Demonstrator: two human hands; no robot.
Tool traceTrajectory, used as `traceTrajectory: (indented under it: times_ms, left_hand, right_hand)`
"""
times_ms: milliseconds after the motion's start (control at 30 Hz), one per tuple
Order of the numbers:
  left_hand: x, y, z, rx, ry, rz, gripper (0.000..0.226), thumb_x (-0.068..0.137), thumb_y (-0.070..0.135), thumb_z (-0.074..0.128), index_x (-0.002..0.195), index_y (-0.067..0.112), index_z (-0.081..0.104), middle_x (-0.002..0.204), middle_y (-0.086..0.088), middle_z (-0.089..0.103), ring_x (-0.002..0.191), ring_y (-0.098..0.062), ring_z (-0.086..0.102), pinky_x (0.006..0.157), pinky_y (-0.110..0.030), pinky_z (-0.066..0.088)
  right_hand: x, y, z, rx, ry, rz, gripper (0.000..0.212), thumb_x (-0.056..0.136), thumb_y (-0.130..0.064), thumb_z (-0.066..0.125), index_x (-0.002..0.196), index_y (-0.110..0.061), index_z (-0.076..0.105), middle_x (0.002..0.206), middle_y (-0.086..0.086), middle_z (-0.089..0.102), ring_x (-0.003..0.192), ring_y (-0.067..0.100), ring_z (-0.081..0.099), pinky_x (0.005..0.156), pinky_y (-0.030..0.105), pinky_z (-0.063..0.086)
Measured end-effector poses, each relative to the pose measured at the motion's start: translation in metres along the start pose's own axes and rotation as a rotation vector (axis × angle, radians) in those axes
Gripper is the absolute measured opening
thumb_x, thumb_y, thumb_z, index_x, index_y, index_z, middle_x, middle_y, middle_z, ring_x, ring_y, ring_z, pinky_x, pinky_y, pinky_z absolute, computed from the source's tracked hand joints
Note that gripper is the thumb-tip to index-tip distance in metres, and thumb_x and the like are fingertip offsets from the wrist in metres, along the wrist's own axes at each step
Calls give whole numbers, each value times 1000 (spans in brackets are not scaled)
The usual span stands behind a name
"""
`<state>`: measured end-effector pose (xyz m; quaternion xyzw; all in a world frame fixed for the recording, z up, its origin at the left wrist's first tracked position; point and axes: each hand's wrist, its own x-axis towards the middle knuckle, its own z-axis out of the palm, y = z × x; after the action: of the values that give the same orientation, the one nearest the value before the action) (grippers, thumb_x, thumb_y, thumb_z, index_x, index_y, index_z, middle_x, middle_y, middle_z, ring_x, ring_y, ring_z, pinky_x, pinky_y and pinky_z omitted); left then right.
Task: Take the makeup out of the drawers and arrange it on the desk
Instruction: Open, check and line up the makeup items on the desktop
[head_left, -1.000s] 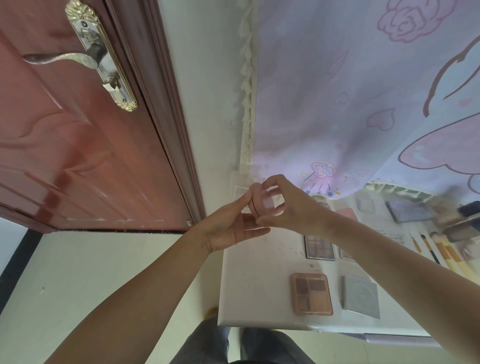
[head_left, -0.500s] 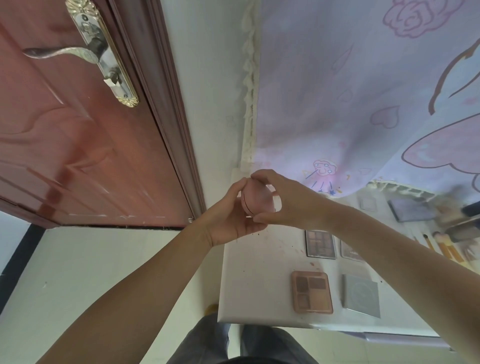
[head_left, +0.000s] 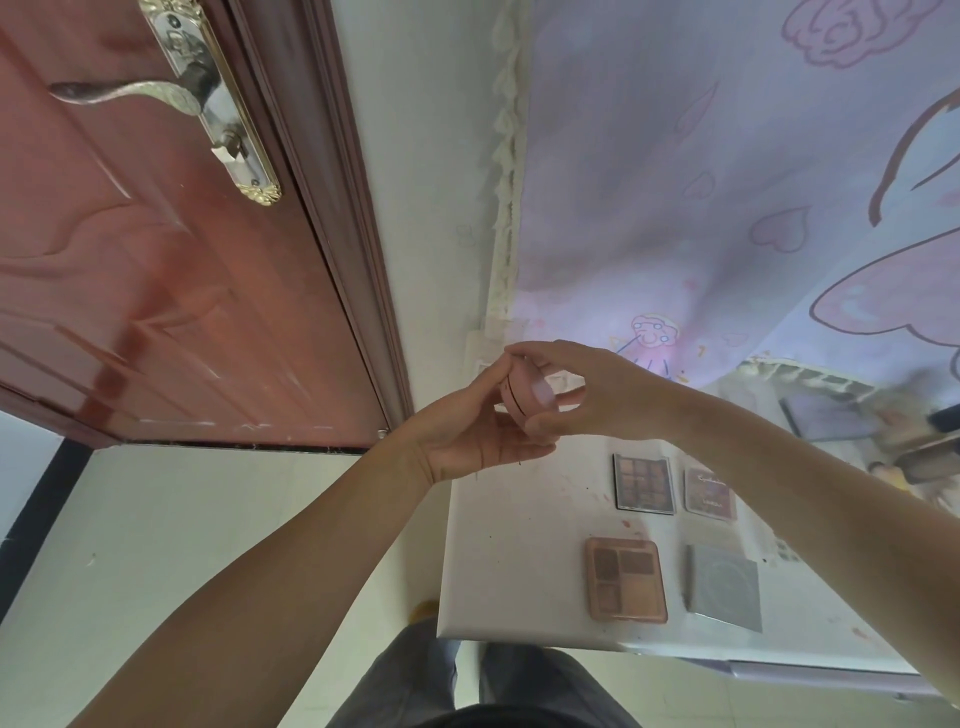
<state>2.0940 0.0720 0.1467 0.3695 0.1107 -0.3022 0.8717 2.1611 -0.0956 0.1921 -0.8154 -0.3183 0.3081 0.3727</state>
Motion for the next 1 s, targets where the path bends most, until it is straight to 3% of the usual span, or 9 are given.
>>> traceTrajectory:
  times_ms: [100,200,367,533,700,767,900,1000]
  left_hand:
    - [0,1,-2,17,78,-14,53,83,48,59,124,15,61,120,-20,57,100,-30,62,92,-44,51]
    - [1,-4,-3,76,159,-29,57,77,46,65,121,9,62,107,-18,61,94,-30,65,83,-42,55]
    - [0,-7,-3,96,187,-20,47,73,44,70,105,9,70,96,-16,66,91,-31,67,79,-41,57]
    - [-1,-6,-2,134,196,-1,46,75,43,69,105,9,67,99,-13,63,90,-28,67,83,-41,56]
    - [2,-6,5,190,209,56,35,80,39,67,104,14,66,93,-5,70,90,-20,68,89,-41,54]
    - [3,-5,7,236,215,125,40,73,37,73,109,20,64,101,2,71,95,-15,67,92,-38,53]
    - [-2,-2,7,314,162,222,17,82,28,70,97,34,73,116,10,67,111,-18,62,95,-34,50]
    - [-4,-3,3,293,148,287,23,83,24,68,106,28,67,122,6,64,116,-20,59,98,-41,48]
  right_hand:
    - [-1,-1,3,5,-27,35,66,80,-29,70,138,-37,40,126,-24,52,121,-11,44,98,21,44]
    - [1,-2,5,-100,-13,72,57,87,-36,60,140,-33,40,134,-17,51,126,-1,45,107,26,36]
    - [3,-4,6,-148,-43,112,57,90,-24,58,142,-29,37,139,-12,46,129,1,40,104,17,29]
    - [2,-5,10,-89,-30,128,58,87,-21,57,141,-28,37,140,-12,42,129,2,38,107,23,31]
    - [8,-9,12,-34,-8,184,55,83,-18,53,136,-27,39,127,-6,47,123,13,44,95,26,39]
    - [9,-8,9,22,-36,230,61,82,-17,54,137,-33,34,129,-4,48,124,16,46,97,31,43]
    - [4,-7,4,152,-106,210,73,82,-10,59,140,-40,27,128,-8,50,103,12,62,84,32,54]
    - [-1,-3,0,93,-94,107,70,84,-9,61,139,-38,29,129,-11,48,112,8,58,84,27,54]
